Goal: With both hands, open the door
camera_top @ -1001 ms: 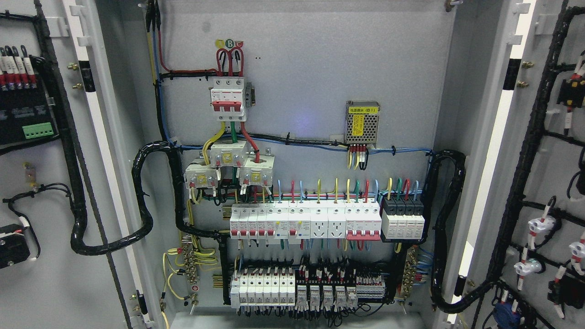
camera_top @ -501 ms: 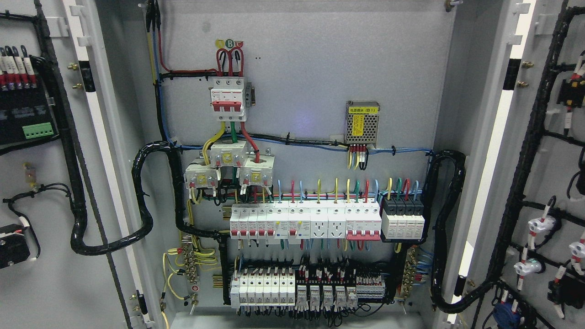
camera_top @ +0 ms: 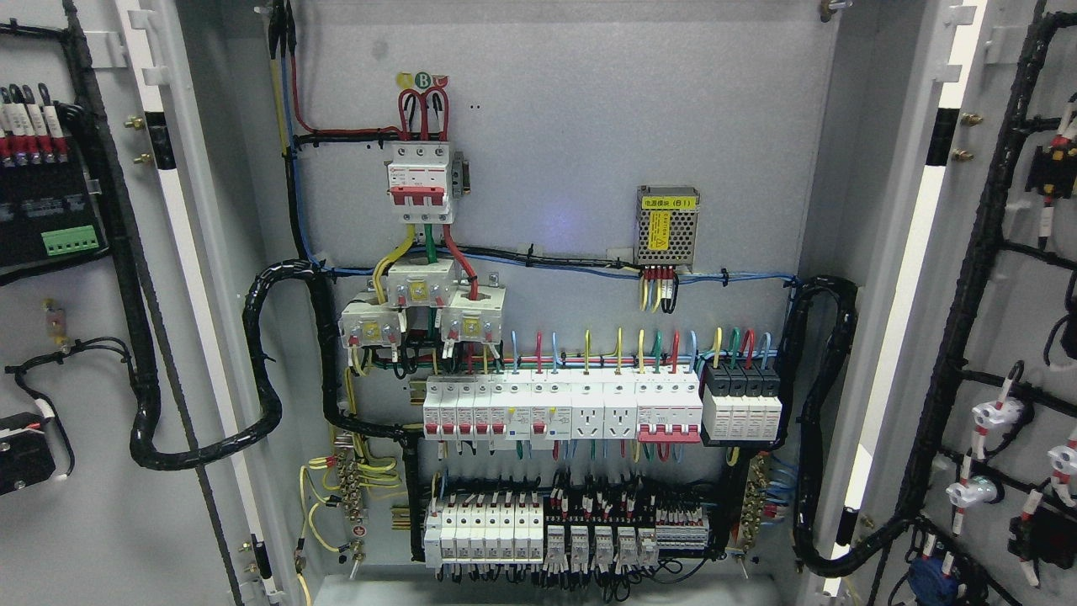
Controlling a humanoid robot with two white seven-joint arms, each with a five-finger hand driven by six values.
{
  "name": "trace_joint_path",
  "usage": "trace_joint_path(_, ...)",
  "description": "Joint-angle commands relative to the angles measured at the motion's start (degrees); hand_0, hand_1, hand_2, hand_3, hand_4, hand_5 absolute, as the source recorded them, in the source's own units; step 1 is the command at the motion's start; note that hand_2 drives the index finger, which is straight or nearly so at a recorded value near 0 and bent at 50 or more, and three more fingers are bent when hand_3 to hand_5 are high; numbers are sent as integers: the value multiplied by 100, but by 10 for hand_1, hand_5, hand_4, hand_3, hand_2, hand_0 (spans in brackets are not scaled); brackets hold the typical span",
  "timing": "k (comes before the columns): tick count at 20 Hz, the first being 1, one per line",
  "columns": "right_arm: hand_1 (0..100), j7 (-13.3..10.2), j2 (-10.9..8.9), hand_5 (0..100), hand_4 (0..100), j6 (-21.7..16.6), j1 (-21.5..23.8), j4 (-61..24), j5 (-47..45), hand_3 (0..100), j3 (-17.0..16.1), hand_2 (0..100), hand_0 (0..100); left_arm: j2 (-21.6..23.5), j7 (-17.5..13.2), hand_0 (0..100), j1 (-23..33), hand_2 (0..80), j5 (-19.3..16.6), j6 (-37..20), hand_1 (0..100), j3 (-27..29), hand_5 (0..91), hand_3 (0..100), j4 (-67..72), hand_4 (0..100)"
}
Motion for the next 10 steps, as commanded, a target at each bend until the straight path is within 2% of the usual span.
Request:
trace_joint_path(1,389,5,46,0,0,-10,10,19,2,0,-14,0,120,-192,1,120,-16,0,32,32,389,-3,0,0,-242,0)
trace_joint_path(10,389,5,55,0,0,-72,116,-8,2,0,-14,0,120,-192,1,120,-16,0,32,32,389,-3,0,0,-242,0)
